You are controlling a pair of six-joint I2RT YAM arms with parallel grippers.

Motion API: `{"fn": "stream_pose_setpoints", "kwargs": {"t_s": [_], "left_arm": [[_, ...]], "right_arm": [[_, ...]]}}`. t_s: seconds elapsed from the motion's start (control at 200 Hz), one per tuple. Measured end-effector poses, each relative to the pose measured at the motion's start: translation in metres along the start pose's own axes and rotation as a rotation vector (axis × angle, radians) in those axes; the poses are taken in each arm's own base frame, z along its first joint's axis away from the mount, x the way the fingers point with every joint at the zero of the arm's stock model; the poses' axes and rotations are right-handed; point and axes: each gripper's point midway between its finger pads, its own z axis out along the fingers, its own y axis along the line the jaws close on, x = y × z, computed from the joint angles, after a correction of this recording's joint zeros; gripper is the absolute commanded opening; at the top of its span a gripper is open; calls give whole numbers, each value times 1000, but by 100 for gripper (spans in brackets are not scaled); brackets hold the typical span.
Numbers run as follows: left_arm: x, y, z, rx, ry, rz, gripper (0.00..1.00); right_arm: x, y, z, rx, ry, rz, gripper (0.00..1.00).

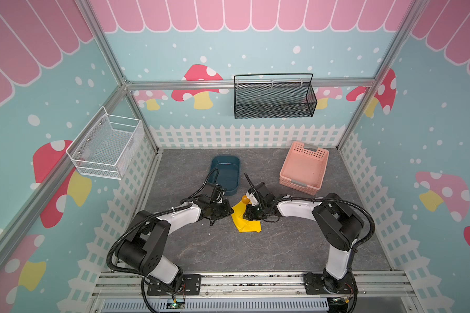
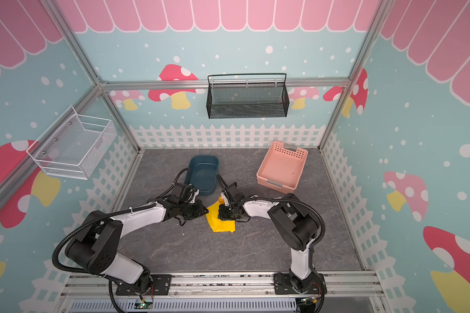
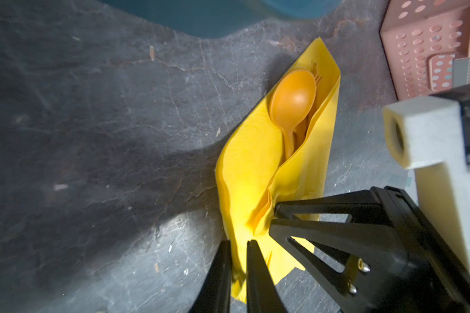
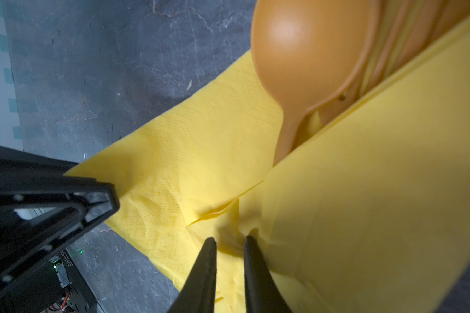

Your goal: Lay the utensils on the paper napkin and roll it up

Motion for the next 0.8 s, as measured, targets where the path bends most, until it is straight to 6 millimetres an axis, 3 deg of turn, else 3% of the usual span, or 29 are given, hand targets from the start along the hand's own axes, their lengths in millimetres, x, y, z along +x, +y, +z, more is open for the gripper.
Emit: {"fn": "stream_pose_setpoints", "kwargs": {"t_s": [0.19,0.475,0.801], "left_arm": [[-3,2,-1,-26,0,15,18],[-2,3,1,-44,16,20,1],[9,-35,16,24,87,64,0]], "right_arm": [[0,0,0,0,0,0,22],[0,0,0,1,0,0,21],[0,0,0,1,1,0,21]]}}
